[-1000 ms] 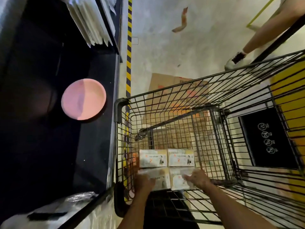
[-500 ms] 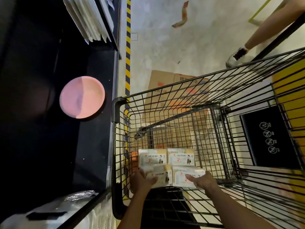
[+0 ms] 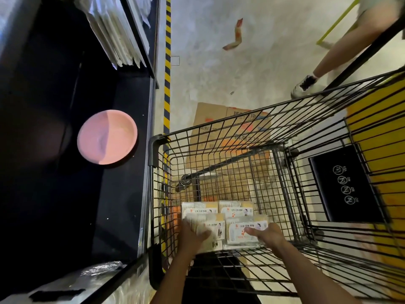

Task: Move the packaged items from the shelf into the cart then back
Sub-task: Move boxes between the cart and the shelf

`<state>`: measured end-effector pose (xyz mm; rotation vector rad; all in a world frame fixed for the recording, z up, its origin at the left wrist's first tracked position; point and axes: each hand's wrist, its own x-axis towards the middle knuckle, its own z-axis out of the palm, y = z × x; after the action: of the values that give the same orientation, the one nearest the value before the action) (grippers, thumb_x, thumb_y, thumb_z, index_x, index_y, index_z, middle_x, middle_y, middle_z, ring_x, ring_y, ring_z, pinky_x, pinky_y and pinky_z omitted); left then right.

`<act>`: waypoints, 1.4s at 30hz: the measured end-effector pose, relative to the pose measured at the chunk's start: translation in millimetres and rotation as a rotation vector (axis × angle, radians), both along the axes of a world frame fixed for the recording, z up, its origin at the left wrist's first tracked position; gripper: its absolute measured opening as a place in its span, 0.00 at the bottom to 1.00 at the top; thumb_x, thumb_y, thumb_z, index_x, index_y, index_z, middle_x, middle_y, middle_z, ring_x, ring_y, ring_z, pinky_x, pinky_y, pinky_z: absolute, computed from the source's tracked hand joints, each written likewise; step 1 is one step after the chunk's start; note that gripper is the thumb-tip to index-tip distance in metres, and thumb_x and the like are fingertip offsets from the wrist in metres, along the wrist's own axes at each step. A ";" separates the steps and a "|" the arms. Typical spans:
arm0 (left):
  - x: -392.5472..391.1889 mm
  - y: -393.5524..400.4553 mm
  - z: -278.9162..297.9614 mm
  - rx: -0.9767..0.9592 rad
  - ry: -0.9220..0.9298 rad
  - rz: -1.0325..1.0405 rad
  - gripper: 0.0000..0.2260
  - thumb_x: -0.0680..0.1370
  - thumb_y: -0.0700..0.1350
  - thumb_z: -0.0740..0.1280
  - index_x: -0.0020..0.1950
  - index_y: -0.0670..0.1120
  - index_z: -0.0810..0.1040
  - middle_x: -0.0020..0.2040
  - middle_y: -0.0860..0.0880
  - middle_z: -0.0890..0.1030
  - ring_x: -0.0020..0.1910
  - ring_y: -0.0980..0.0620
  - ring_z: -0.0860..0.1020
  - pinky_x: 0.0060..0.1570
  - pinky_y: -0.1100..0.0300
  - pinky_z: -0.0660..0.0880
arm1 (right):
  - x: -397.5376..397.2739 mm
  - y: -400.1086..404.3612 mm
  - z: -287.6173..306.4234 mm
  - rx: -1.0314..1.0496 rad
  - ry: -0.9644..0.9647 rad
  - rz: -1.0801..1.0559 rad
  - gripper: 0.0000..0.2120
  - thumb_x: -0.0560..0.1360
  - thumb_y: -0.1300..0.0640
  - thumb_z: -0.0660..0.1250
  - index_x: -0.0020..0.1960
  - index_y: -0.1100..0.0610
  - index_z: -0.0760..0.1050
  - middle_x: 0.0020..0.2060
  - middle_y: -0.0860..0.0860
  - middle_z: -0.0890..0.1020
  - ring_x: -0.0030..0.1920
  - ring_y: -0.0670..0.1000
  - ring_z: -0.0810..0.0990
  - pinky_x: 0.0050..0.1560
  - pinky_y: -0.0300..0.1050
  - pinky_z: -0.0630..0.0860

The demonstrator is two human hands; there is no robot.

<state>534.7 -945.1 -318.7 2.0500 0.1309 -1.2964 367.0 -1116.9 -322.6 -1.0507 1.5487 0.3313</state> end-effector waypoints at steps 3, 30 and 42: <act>10.4 1.2 17.9 -0.040 -0.020 0.044 0.40 0.67 0.40 0.78 0.73 0.41 0.60 0.66 0.39 0.73 0.61 0.40 0.75 0.49 0.49 0.79 | 4.7 -11.5 25.4 -0.016 -0.115 0.086 0.17 0.65 0.60 0.77 0.51 0.65 0.78 0.41 0.57 0.85 0.41 0.55 0.85 0.41 0.48 0.82; -157.6 222.9 302.4 -0.593 -0.531 0.944 0.25 0.64 0.44 0.74 0.60 0.42 0.77 0.54 0.47 0.83 0.54 0.48 0.82 0.51 0.55 0.78 | 44.0 94.7 297.2 0.053 -0.990 0.709 0.24 0.63 0.60 0.75 0.58 0.61 0.76 0.49 0.56 0.85 0.47 0.54 0.85 0.45 0.45 0.81; -229.2 402.0 348.5 -0.513 -0.915 1.234 0.19 0.70 0.37 0.73 0.60 0.43 0.77 0.54 0.49 0.84 0.54 0.52 0.81 0.51 0.62 0.79 | 80.5 308.8 340.1 0.184 -1.201 1.144 0.35 0.56 0.48 0.81 0.60 0.58 0.76 0.48 0.50 0.86 0.49 0.50 0.84 0.46 0.41 0.80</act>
<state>305.5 -543.1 29.8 1.4202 0.4724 0.3529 447.5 -808.1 17.5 -1.4802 -0.2327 0.4549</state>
